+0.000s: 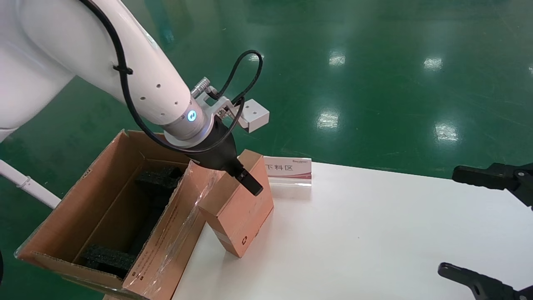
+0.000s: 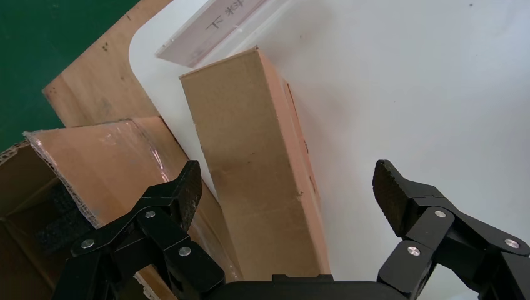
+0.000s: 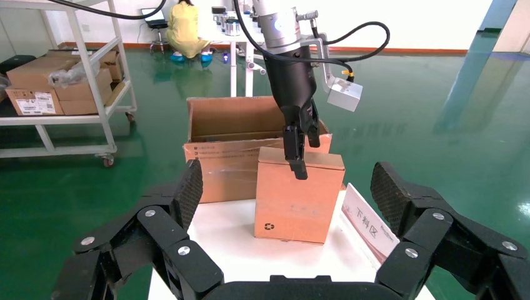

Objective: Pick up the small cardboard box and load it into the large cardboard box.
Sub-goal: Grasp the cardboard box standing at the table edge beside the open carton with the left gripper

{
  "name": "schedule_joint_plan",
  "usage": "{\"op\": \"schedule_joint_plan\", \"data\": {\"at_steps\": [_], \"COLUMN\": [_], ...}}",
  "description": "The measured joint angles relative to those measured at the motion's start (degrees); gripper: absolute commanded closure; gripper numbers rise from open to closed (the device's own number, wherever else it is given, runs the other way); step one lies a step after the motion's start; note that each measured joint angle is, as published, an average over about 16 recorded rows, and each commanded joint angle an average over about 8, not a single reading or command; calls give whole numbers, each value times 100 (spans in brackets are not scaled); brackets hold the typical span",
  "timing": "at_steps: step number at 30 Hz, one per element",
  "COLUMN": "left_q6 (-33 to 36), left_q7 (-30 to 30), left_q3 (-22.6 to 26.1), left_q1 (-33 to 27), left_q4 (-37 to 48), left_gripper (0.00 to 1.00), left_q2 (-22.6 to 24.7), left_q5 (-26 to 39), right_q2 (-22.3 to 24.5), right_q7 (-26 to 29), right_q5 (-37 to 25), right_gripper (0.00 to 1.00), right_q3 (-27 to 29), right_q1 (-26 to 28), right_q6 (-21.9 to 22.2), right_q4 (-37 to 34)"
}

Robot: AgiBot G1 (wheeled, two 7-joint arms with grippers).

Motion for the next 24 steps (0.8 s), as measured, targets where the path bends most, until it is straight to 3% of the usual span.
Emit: {"op": "schedule_joint_plan", "data": {"at_steps": [24], "left_q6": [-126], "left_q7": [-216], "left_q3": [493], "left_q1": [113], "left_q4": [21], "left_gripper": [0], "left_q2": [22], "left_q5": [40], "right_q2": [4], "right_q7": [-4], "right_q5": [6], "right_gripper": [0], "right_q3": [-8], "right_q1": [2], "right_q6": [4], "right_q4": [0]}}
